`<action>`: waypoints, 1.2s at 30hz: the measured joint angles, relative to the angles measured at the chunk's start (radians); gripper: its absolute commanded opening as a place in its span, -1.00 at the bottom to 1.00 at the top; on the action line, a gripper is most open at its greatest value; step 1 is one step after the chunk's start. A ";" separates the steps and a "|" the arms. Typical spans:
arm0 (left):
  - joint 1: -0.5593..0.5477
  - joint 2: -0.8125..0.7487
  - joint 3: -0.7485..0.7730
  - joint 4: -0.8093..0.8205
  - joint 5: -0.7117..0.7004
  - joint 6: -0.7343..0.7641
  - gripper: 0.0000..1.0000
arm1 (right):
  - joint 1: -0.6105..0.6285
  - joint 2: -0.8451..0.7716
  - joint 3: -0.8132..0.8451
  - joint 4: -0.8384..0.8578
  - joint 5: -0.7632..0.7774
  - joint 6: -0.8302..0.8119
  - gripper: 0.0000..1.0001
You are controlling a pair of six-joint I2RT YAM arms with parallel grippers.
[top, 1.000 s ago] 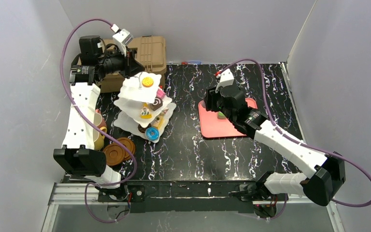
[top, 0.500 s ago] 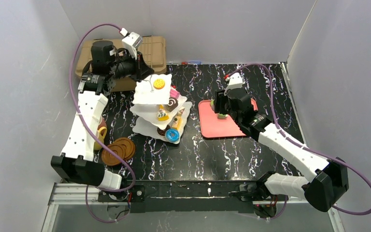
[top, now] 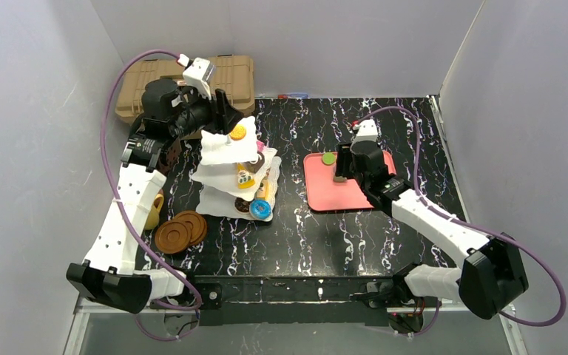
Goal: Serve the afternoon tea
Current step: Move the desert table to the center of the board, then pick up the desert from the tray.
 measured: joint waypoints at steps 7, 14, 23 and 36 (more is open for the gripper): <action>-0.011 -0.010 0.021 -0.014 -0.002 -0.018 0.96 | -0.021 0.059 -0.043 0.092 0.048 0.028 0.29; -0.011 -0.020 0.130 -0.121 0.001 0.087 0.96 | -0.021 0.140 -0.048 0.169 0.100 0.050 0.38; -0.008 -0.060 0.151 -0.196 -0.018 0.169 0.96 | -0.021 0.237 -0.049 0.232 0.130 0.051 0.37; 0.021 -0.059 0.172 -0.243 -0.045 0.234 0.96 | -0.021 0.311 -0.050 0.285 0.126 0.055 -0.31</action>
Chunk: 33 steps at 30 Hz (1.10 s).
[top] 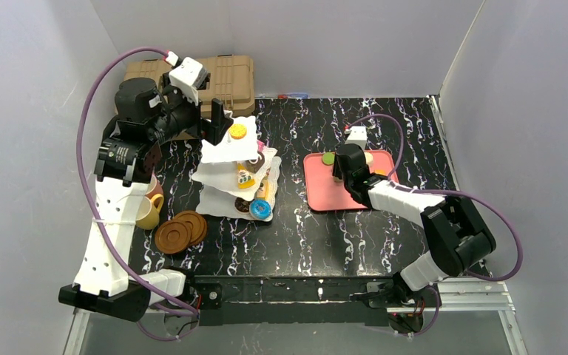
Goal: Serve the afternoon tea
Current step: Pick up the desert from the tray, then place the desert on the desert table.
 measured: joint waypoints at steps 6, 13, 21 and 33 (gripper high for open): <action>0.018 0.010 0.040 -0.045 0.024 0.026 0.96 | -0.003 -0.010 0.000 -0.002 -0.020 -0.004 -0.51; 0.027 0.017 0.040 -0.060 0.037 0.037 0.96 | 0.033 -0.172 0.040 -0.121 -0.109 -0.006 -0.52; 0.042 0.019 0.040 -0.060 0.042 0.037 0.96 | 0.270 -0.336 0.189 -0.230 -0.152 0.023 -0.51; 0.050 0.019 0.040 -0.069 0.057 0.041 0.96 | 0.589 -0.175 0.364 -0.223 -0.109 0.050 -0.49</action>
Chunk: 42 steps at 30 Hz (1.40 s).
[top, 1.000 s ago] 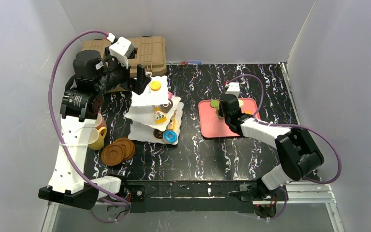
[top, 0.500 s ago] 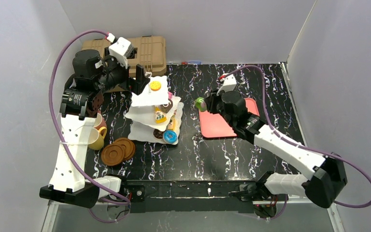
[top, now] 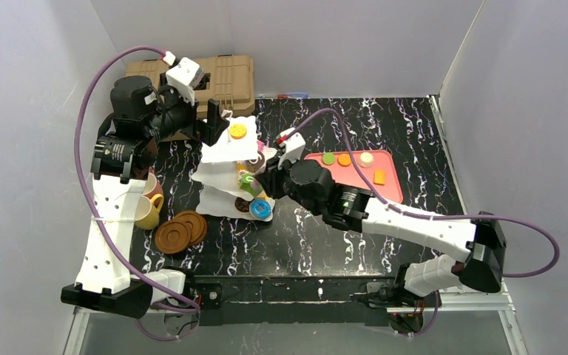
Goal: Serve the afternoon tea
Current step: Place the desert on the desert table.
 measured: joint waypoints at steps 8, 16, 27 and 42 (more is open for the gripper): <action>0.003 0.000 0.000 -0.008 0.005 0.001 0.96 | 0.053 0.137 0.056 0.090 0.012 -0.003 -0.49; 0.007 0.000 0.000 -0.013 0.010 0.003 0.96 | 0.068 0.241 0.108 0.184 0.049 -0.027 -0.45; 0.013 0.000 0.000 -0.013 0.010 0.007 0.96 | 0.068 0.335 0.155 0.264 0.109 -0.065 -0.08; 0.019 0.000 0.000 -0.013 0.019 0.011 0.96 | 0.068 0.371 0.168 0.285 0.116 -0.086 0.23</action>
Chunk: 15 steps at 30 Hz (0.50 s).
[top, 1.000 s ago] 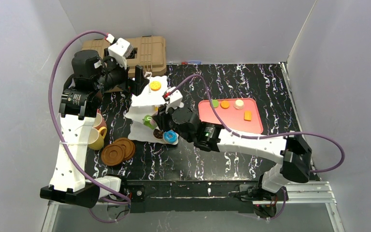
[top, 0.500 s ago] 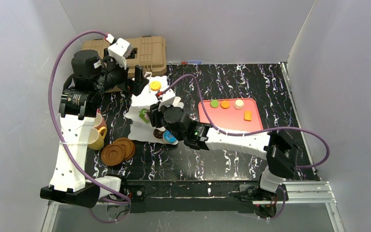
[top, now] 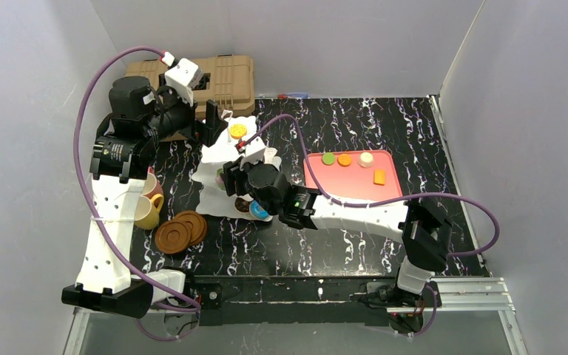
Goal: Serve the afternoon tea
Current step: Place the desert on the desert table.
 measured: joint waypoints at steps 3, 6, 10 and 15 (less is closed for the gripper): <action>0.000 0.000 0.000 0.000 0.002 0.000 0.96 | 0.000 0.000 0.000 0.000 -0.001 0.001 0.17; 0.000 0.000 0.000 0.000 0.003 0.000 0.96 | 0.000 -0.006 -0.001 -0.010 -0.005 0.002 0.16; 0.001 0.000 0.000 0.000 0.005 0.001 0.96 | 0.000 -0.083 -0.048 -0.040 -0.007 0.005 0.16; 0.001 0.000 0.000 -0.001 0.013 0.008 0.96 | -0.004 -0.283 -0.151 -0.104 0.017 0.013 0.12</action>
